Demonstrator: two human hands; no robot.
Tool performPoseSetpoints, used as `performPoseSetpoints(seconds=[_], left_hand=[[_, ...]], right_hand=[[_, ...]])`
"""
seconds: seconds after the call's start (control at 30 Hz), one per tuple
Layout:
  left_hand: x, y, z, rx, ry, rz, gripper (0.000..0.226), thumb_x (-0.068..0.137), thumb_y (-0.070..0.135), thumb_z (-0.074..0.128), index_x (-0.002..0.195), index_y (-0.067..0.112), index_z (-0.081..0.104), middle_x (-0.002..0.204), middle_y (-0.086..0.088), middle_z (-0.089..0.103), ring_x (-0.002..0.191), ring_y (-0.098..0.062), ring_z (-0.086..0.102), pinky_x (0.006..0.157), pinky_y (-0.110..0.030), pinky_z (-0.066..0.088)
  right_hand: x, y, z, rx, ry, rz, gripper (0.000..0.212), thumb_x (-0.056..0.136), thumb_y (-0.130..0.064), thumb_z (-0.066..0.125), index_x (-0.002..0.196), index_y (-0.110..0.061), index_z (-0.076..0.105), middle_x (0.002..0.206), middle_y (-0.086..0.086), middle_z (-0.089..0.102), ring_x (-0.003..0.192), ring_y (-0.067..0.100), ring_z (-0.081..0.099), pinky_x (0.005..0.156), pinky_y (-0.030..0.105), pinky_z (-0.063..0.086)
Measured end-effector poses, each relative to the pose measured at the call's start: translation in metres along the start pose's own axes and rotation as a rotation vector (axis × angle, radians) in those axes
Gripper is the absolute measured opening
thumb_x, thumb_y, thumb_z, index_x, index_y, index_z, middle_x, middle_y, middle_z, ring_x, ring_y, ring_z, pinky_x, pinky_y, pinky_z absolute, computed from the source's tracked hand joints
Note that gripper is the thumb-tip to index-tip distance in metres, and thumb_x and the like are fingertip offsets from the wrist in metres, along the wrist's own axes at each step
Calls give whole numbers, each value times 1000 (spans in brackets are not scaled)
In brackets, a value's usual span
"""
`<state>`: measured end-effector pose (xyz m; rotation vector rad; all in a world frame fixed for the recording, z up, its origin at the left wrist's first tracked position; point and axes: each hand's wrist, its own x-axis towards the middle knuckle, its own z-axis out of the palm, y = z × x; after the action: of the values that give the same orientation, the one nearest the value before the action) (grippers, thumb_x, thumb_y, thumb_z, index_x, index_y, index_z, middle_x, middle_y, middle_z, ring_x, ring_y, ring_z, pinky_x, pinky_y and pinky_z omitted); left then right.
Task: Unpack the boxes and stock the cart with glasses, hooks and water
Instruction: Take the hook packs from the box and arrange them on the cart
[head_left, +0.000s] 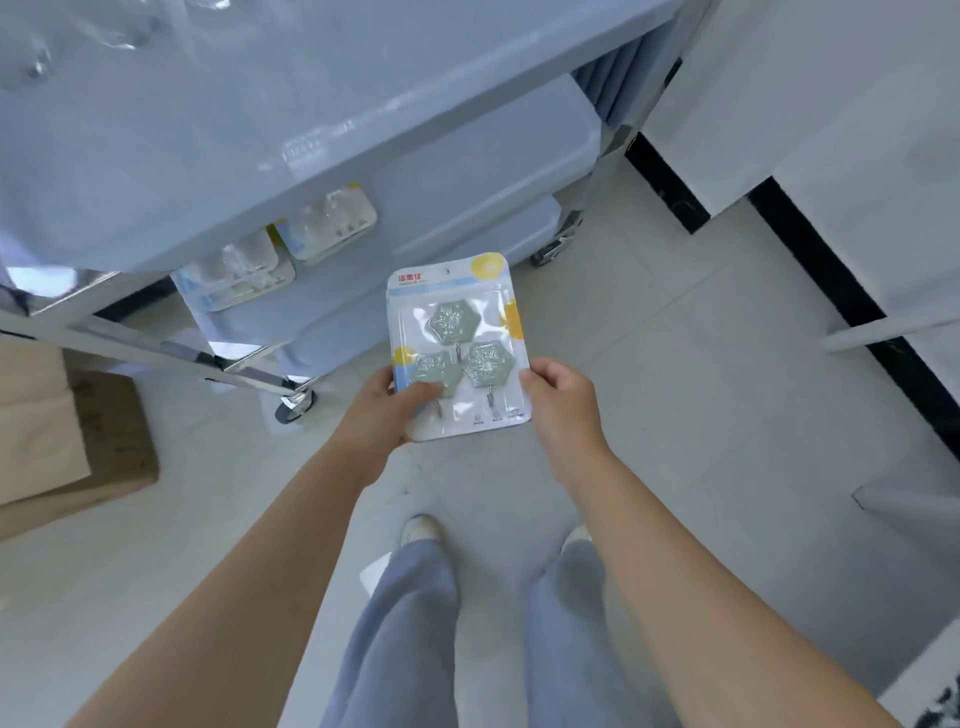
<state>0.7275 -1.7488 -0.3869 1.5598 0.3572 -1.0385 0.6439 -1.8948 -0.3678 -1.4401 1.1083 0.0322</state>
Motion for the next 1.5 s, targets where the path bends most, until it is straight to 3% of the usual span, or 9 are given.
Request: performPoseSetpoints(seconds=[0.4, 0.53, 0.67, 0.8, 1.03, 1.1, 1.2, 1.3, 1.5], left_hand=[[114, 22, 69, 14, 430, 219, 17, 84, 13, 66, 85, 24, 53, 71, 6, 52, 60, -7, 47, 51, -11, 36], [156, 43, 62, 55, 571, 298, 49, 81, 17, 69, 126, 29, 49, 90, 5, 60, 81, -12, 59, 74, -25, 46], [202, 58, 65, 173, 650, 394, 46, 87, 18, 59, 132, 22, 51, 95, 13, 58, 94, -11, 55, 71, -17, 40], [238, 61, 68, 331, 712, 487, 41, 96, 23, 48, 136, 22, 49, 134, 5, 55, 122, -13, 49, 87, -14, 32], [276, 66, 63, 551, 703, 642, 64, 89, 46, 57, 141, 12, 42, 119, 5, 52, 127, -16, 44, 75, -10, 24], [286, 70, 57, 689, 714, 629, 64, 88, 46, 57, 138, 8, 43, 128, -7, 53, 126, -22, 44, 76, -20, 27], [299, 79, 48, 918, 736, 577, 86, 83, 58, 54, 147, 8, 27, 155, -11, 21, 142, -21, 23, 103, -22, 21], [307, 87, 46, 1043, 704, 494, 107, 76, 65, 55, 151, 9, 3, 159, -10, -1, 146, -22, 7, 113, -28, 15], [331, 117, 36, 1091, 756, 439, 102, 85, 58, 52, 149, 4, -5, 158, -14, -6, 144, -30, 14, 110, -33, 23]], right_hand=[[167, -33, -9, -128, -198, -107, 18, 90, -2, 51, 83, -14, 63, 74, -4, 61, 70, 11, 54, 63, 19, 43], [214, -46, 19, -142, -197, -210, 17, 91, -5, 51, 83, -19, 57, 72, -11, 56, 64, 2, 50, 50, 2, 36], [262, -51, 42, -169, -146, -292, 14, 90, -5, 50, 86, -14, 60, 67, -9, 53, 62, 7, 46, 48, 7, 35], [306, -56, 55, -222, -149, -440, 16, 91, -8, 47, 96, -12, 62, 71, -9, 53, 64, 8, 50, 54, 14, 39], [361, -73, 67, -480, -178, -826, 30, 94, -16, 49, 122, -9, 58, 113, 9, 65, 93, 22, 60, 76, 26, 46], [372, -79, 71, -511, -281, -816, 29, 93, -23, 52, 117, -11, 62, 115, 10, 66, 79, 19, 61, 64, 23, 48], [383, -81, 69, -505, -546, -782, 21, 84, -37, 65, 95, -20, 68, 101, 5, 72, 83, 20, 69, 78, 26, 54], [387, -84, 64, -610, -716, -838, 27, 75, -27, 78, 96, -35, 62, 81, -18, 70, 67, -5, 63, 56, 8, 43], [416, -100, 107, -885, -425, -1087, 66, 73, -30, 77, 129, -8, 51, 117, 9, 60, 104, 23, 56, 84, 29, 45]])
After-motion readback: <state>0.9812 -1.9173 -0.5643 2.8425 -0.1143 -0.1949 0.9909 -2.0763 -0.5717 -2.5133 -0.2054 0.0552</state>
